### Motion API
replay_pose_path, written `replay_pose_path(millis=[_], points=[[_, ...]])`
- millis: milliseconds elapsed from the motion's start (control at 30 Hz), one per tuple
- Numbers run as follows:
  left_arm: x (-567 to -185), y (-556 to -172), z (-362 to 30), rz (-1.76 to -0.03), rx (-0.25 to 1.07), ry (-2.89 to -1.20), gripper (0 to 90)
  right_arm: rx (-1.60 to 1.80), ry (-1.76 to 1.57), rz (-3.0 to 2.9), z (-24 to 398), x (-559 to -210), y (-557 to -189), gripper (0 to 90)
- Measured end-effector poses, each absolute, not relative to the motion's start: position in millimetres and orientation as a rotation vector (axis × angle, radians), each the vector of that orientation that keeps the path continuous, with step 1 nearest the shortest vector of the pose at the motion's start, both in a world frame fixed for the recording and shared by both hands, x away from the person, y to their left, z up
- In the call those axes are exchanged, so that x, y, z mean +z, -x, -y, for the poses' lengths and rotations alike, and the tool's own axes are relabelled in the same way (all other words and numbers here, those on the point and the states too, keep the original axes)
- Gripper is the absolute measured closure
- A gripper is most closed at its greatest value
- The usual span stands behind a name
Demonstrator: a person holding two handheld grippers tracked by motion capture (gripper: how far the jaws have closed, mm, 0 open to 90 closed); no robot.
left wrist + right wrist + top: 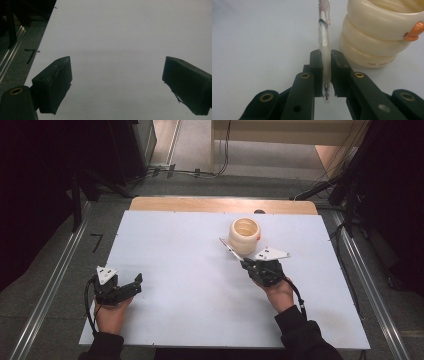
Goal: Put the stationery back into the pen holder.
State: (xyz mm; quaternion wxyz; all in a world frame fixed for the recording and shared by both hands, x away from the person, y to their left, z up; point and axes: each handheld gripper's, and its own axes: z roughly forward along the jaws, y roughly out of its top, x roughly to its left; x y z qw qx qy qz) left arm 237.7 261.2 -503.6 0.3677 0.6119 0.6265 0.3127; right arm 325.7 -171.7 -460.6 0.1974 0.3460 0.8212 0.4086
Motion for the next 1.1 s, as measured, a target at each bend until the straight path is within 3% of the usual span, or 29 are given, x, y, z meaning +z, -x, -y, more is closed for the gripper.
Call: replay_pose_path(millis=[1100], points=[[-504.4, -238.5, -260.7, -1.610, 0.804, -1.578, 9.9, 1.185, -1.050, -2.185, 197.7, -439.7, -338.0, 78.1]])
